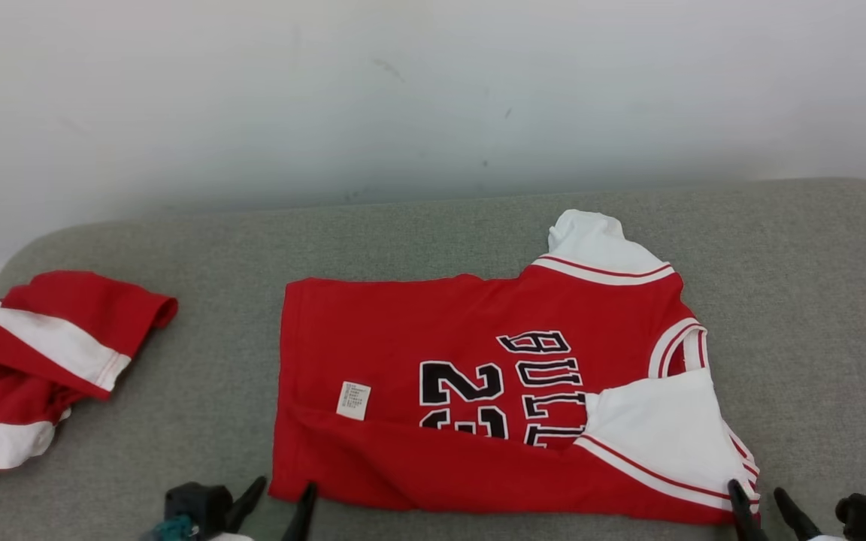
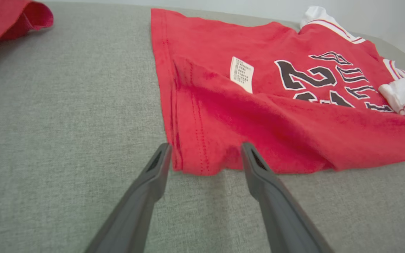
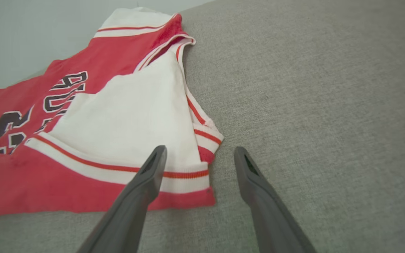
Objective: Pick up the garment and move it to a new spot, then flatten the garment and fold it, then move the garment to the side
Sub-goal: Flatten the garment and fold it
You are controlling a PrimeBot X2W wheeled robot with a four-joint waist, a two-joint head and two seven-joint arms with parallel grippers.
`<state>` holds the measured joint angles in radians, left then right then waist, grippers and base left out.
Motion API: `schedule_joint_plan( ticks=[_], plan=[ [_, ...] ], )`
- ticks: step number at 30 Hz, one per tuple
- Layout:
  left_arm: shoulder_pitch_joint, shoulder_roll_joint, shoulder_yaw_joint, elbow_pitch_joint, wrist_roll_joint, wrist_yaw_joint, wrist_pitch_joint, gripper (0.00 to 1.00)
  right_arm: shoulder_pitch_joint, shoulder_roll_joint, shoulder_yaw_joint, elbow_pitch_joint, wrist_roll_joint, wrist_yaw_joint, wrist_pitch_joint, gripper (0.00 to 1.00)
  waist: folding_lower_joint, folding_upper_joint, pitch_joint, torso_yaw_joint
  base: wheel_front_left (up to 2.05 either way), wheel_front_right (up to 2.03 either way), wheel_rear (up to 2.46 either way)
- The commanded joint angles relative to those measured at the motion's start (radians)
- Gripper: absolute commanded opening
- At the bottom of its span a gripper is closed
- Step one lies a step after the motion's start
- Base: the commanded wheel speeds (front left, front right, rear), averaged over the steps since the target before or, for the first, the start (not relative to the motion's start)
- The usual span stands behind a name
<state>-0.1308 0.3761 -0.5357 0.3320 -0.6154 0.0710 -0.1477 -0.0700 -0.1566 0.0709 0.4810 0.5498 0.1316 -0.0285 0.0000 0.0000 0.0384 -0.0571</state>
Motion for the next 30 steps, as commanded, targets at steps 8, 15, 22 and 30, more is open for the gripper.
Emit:
schedule_joint_plan(
  ticks=[8,15,22,30],
  plan=[
    [-0.082,-0.027,-0.046,0.132,0.0,-0.011,0.132,1.0,-0.099,0.018,0.073,0.142,0.055,-0.002,0.084,1.0,0.0,0.0,0.026,0.009,0.0,0.0,0.0],
    [-0.116,-0.035,-0.036,0.138,-0.003,-0.005,0.111,1.0,-0.123,0.014,0.131,0.191,0.095,-0.001,0.091,0.82,0.0,0.0,0.023,0.009,0.0,0.0,0.0],
    [-0.127,-0.03,-0.048,0.132,-0.012,-0.01,0.143,0.31,-0.127,0.004,0.177,0.216,0.126,-0.001,0.098,0.0,0.0,0.0,0.021,0.004,0.0,0.0,0.0],
    [-0.115,-0.013,-0.044,0.119,-0.02,-0.012,0.143,0.0,-0.15,-0.03,0.198,0.198,0.172,-0.001,0.061,0.0,0.0,0.0,0.011,-0.001,0.0,0.0,0.0]
  ],
)
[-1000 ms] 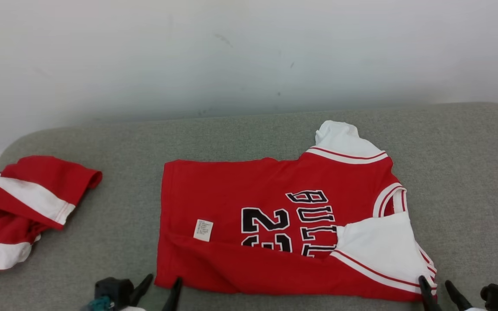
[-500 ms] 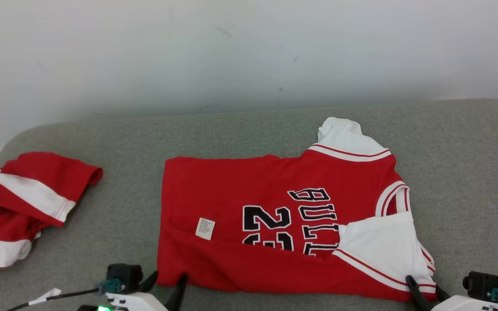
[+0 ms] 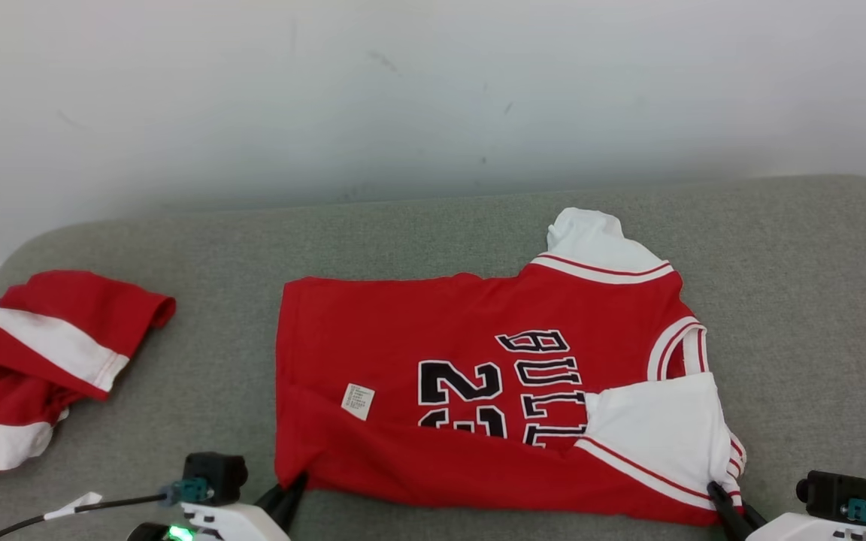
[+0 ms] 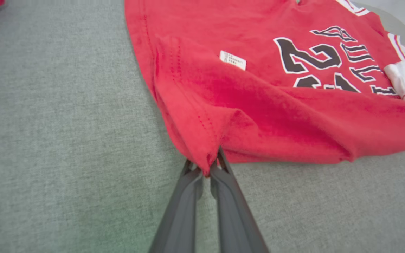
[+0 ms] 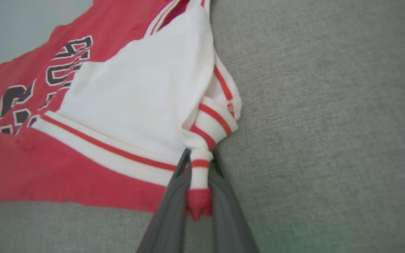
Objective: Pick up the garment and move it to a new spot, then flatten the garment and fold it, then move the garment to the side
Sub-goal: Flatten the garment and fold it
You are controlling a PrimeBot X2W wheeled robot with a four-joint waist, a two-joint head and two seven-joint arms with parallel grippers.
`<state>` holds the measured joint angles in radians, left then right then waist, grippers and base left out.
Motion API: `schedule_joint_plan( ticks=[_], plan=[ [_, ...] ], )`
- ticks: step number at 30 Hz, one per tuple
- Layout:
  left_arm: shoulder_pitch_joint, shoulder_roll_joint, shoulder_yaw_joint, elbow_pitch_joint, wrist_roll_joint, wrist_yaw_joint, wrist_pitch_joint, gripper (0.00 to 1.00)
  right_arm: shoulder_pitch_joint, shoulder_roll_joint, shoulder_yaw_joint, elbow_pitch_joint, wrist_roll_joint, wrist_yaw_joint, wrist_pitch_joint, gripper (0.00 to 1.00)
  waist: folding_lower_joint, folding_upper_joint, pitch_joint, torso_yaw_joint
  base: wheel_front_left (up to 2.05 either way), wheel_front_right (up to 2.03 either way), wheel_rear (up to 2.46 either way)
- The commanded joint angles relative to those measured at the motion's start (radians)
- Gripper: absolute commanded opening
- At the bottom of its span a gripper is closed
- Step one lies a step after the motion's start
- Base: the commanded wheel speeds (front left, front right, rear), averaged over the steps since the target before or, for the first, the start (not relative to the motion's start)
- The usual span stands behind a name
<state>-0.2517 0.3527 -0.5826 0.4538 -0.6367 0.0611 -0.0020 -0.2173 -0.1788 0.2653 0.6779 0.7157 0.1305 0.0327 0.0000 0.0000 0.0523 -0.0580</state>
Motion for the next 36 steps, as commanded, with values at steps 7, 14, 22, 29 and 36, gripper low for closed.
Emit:
schedule_joint_plan(
  ticks=[7,14,22,29,36],
  plan=[
    [0.068,0.057,-0.015,-0.106,-0.002,0.01,0.045,0.0,0.038,-0.101,0.009,-0.111,0.074,0.0,0.088,0.0,0.0,0.0,-0.038,0.009,0.0,0.0,0.0],
    [0.167,0.121,-0.023,-0.265,-0.024,0.038,0.117,0.0,0.165,-0.209,-0.049,-0.281,0.123,-0.001,0.233,0.0,0.0,0.0,-0.053,0.026,0.0,0.0,0.0],
    [0.284,0.164,-0.038,-0.395,-0.055,0.089,0.196,0.0,0.352,-0.196,-0.177,-0.449,0.102,-0.001,0.386,0.18,0.0,0.0,-0.053,0.031,0.0,0.0,0.0],
    [0.298,0.16,-0.048,-0.384,-0.063,0.093,0.209,1.0,0.398,-0.123,-0.251,-0.541,0.021,-0.001,0.46,1.0,0.0,0.0,-0.052,0.021,0.0,0.0,0.0],
    [0.256,0.202,-0.01,-0.392,-0.05,0.109,0.197,1.0,0.365,-0.091,-0.327,-0.638,-0.055,-0.001,0.473,1.0,0.0,0.0,-0.041,0.02,0.0,0.0,0.0]
  ],
)
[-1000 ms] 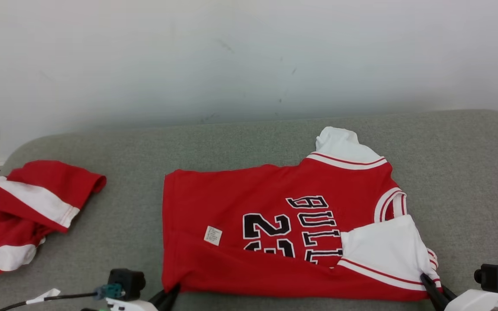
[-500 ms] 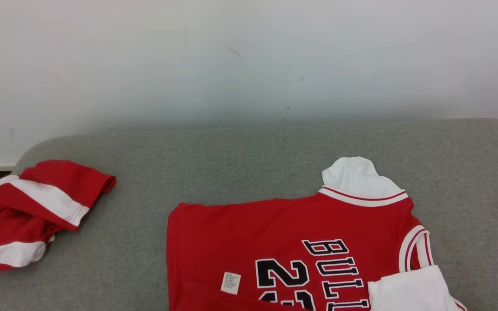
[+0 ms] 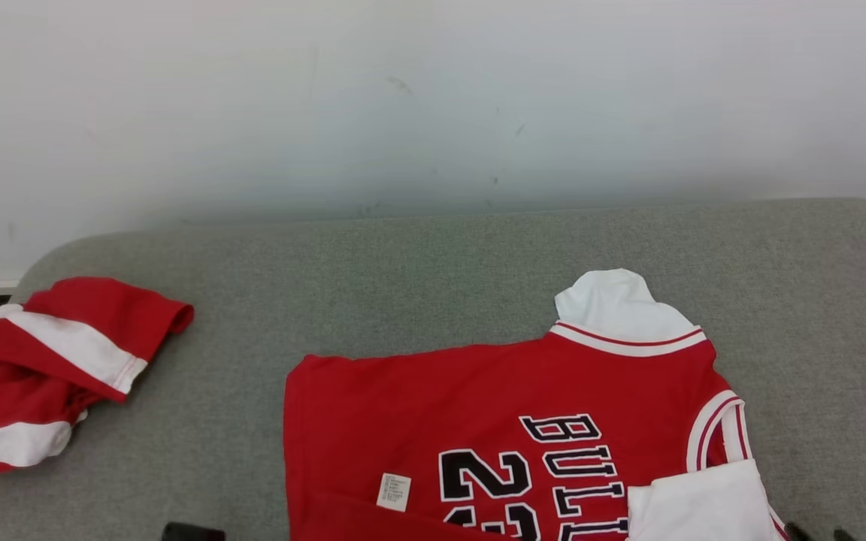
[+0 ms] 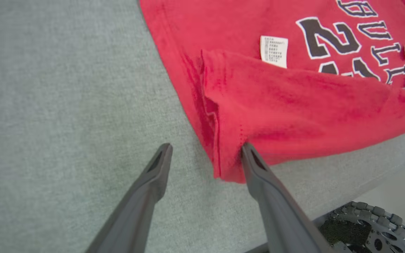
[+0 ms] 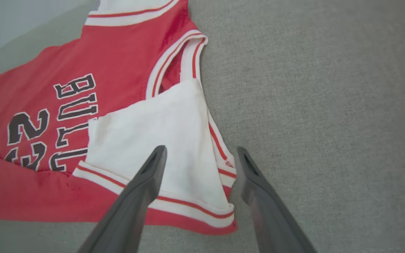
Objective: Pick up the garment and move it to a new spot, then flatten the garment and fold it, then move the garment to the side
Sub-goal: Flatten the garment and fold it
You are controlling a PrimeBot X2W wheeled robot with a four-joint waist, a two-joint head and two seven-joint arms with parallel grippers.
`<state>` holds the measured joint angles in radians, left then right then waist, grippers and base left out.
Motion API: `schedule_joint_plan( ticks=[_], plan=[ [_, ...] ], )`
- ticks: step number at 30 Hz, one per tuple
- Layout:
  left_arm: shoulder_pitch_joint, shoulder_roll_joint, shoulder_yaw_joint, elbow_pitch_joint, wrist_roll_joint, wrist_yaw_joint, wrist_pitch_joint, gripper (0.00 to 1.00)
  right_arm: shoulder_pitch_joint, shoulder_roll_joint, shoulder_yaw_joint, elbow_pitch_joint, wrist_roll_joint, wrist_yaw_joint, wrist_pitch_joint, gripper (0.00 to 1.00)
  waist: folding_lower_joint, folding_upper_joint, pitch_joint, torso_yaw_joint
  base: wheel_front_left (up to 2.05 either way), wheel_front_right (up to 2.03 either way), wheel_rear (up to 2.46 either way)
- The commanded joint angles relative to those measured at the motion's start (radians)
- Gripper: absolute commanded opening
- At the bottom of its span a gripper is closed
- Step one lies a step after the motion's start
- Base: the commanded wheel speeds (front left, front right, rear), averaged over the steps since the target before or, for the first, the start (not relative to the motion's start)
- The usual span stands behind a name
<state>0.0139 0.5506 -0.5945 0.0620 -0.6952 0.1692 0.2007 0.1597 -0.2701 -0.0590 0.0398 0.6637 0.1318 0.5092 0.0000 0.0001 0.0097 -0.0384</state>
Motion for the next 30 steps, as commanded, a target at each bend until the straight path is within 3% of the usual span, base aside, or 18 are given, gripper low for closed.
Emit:
schedule_joint_plan(
  ticks=[1,6,11,22,30],
  plan=[
    [-0.021,0.014,0.01,-0.003,0.015,0.004,-0.007,1.0,-0.029,0.003,-0.013,-0.011,-0.014,-0.002,-0.014,1.0,0.0,-0.0001,0.006,0.002,0.0,0.0,0.0],
    [-0.109,0.051,0.044,-0.026,0.042,0.008,0.0,1.0,-0.146,0.019,-0.027,-0.032,-0.058,-0.002,-0.055,1.0,0.0,-0.0001,0.055,0.01,0.0,0.0,0.0],
    [-0.233,0.06,0.063,-0.01,0.051,-0.023,0.014,1.0,-0.314,0.004,-0.008,0.012,-0.095,-0.002,-0.097,1.0,0.0,-0.0001,0.126,0.025,0.0,0.0,0.0],
    [-0.542,-0.025,0.023,0.168,0.082,-0.15,0.022,1.0,-0.732,-0.042,0.104,0.253,-0.122,-0.002,-0.172,1.0,0.0,-0.0001,0.307,0.063,0.0,0.0,0.0],
    [-0.671,-0.074,-0.016,0.217,0.109,-0.202,0.022,1.0,-0.972,-0.057,0.222,0.5,-0.063,-0.002,-0.151,1.0,0.0,-0.0001,0.391,0.1,0.0,0.0,0.0]
  ],
)
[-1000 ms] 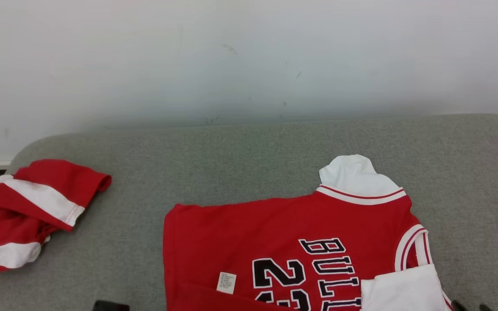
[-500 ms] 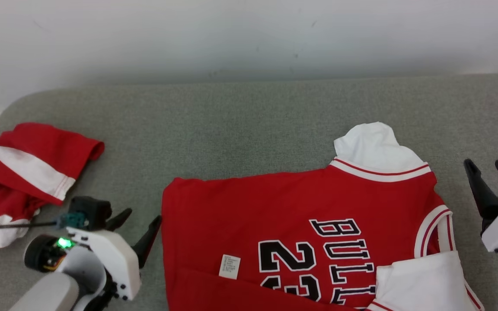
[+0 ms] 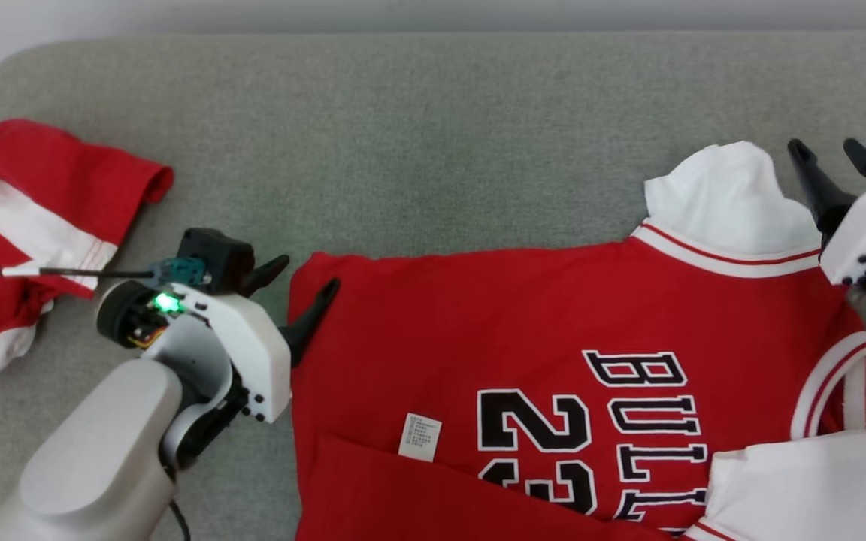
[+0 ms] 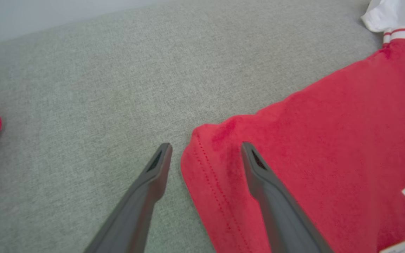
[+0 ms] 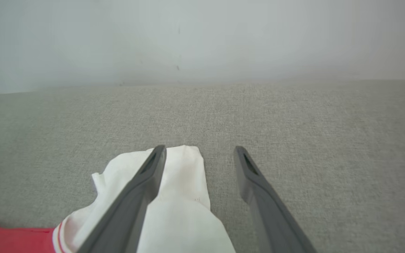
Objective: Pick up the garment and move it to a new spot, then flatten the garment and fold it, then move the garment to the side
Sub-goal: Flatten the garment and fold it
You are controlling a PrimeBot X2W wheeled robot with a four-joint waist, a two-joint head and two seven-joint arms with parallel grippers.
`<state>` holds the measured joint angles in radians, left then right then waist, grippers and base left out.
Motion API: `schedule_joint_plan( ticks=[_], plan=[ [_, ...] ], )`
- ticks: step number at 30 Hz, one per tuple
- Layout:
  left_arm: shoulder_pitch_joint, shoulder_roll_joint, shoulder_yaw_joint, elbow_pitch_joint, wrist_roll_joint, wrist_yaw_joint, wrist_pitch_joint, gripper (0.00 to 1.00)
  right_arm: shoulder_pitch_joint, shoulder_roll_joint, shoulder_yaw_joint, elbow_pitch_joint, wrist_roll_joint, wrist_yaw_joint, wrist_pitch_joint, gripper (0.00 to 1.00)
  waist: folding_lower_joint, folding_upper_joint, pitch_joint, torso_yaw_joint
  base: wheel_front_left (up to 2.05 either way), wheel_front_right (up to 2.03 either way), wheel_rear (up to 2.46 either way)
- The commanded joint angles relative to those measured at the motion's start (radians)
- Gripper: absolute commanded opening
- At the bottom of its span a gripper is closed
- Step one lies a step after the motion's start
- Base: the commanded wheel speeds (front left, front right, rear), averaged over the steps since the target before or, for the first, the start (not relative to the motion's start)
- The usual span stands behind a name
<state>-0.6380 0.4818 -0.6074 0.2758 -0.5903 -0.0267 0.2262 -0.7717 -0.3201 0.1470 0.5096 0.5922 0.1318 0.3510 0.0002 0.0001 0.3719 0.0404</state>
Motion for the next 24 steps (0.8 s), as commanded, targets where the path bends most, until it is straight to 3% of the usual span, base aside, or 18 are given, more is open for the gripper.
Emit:
schedule_joint_plan(
  ticks=[1,6,19,20,21,22,23,24],
  plan=[
    [-0.028,-0.01,-0.008,0.004,0.006,-0.01,-0.003,1.0,-0.063,-0.005,0.026,0.06,0.017,-0.002,0.007,1.0,-0.0002,-0.0001,0.037,0.026,0.0,0.0,0.0],
    [-0.061,-0.027,-0.025,0.002,0.016,-0.022,-0.004,1.0,-0.16,-0.011,0.096,0.189,0.035,-0.002,0.041,1.0,-0.0002,-0.0001,0.07,0.052,0.0,0.0,0.0],
    [-0.09,-0.05,-0.062,0.005,-0.021,-0.054,0.046,1.0,-0.225,-0.01,0.224,0.38,0.11,-0.002,0.186,1.0,-0.0002,-0.0001,0.076,0.067,0.0,0.0,0.0],
    [-0.094,-0.052,-0.063,0.01,-0.025,-0.053,0.052,1.0,-0.224,-0.009,0.234,0.381,0.12,-0.002,0.197,0.78,-0.0002,-0.0001,0.076,0.064,0.0,0.0,0.0],
    [-0.097,-0.051,-0.063,0.018,-0.028,-0.054,0.06,1.0,-0.224,-0.009,0.243,0.381,0.127,-0.002,0.207,0.47,-0.0002,-0.0001,0.076,0.061,0.0,0.0,0.0],
    [-0.099,-0.049,-0.067,0.026,-0.028,-0.055,0.07,0.65,-0.224,-0.01,0.253,0.378,0.132,-0.002,0.212,0.31,-0.0002,-0.0001,0.076,0.057,0.0,0.0,0.0],
    [-0.1,-0.048,-0.068,0.033,-0.032,-0.056,0.076,0.35,-0.224,-0.01,0.262,0.375,0.139,-0.002,0.213,0.0,-0.0002,-0.0001,0.076,0.053,0.0,0.0,0.0],
    [-0.102,-0.048,-0.067,0.038,-0.032,-0.054,0.08,0.0,-0.223,-0.011,0.269,0.372,0.146,-0.002,0.213,0.0,-0.0002,-0.0001,0.076,0.05,0.0,0.0,0.0]
  ],
)
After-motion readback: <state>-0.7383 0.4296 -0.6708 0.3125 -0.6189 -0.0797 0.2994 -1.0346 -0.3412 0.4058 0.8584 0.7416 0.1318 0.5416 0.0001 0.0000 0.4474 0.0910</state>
